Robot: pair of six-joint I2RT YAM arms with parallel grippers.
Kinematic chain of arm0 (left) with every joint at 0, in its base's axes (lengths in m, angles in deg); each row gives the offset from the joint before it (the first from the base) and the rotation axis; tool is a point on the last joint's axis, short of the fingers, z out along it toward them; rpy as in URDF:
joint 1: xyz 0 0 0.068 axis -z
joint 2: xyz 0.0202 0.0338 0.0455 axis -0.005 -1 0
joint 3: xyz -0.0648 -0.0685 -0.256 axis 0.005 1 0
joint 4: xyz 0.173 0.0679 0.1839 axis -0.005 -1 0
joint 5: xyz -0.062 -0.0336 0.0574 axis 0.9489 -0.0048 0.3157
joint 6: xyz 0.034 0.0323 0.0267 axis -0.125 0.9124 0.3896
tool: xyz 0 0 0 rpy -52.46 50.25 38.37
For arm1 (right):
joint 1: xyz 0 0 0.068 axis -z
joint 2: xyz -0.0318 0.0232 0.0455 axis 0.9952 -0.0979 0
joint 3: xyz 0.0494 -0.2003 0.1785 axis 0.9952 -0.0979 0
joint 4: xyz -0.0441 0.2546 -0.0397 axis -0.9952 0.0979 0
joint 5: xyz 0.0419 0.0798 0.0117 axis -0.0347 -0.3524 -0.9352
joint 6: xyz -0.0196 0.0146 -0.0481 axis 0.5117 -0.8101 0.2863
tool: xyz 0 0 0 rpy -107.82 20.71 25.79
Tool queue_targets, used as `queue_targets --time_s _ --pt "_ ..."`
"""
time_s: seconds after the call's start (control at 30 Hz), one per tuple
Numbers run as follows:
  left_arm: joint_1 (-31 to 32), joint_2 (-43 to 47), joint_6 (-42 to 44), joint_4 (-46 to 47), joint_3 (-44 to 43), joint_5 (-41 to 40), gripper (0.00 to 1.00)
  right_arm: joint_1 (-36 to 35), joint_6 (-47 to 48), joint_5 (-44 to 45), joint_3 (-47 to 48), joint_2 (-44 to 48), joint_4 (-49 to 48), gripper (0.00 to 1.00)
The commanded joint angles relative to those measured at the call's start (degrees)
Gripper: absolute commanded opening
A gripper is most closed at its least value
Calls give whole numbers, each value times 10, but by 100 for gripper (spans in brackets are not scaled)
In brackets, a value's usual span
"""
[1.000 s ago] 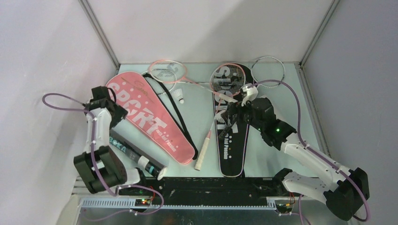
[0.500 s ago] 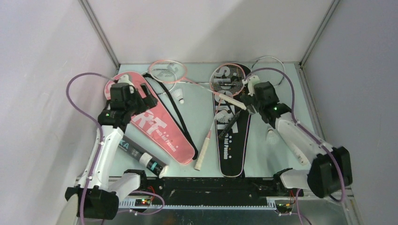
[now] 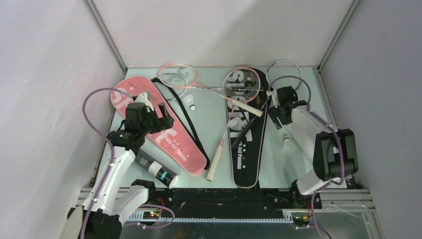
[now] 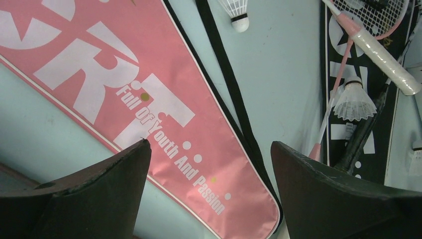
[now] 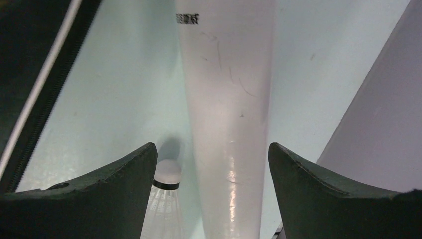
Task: Pack up the badminton gear
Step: Open the lid of the shuttle tube.
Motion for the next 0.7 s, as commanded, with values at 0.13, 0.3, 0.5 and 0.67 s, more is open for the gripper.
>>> queue_targets --time_s 0.13,0.3,0.5,0.67 --pt "4 -2 13 38 -10 2 96 38 3 -2 14 -54 -25 84" --pt "4 -7 14 39 -12 1 96 50 9 -9 0 -77 -69 82" --pt "3 -11 16 39 -14 1 95 52 21 1 -1 -56 -110 58" --pt "3 -4 16 37 -16 2 94 38 29 22 4 9 -108 54"
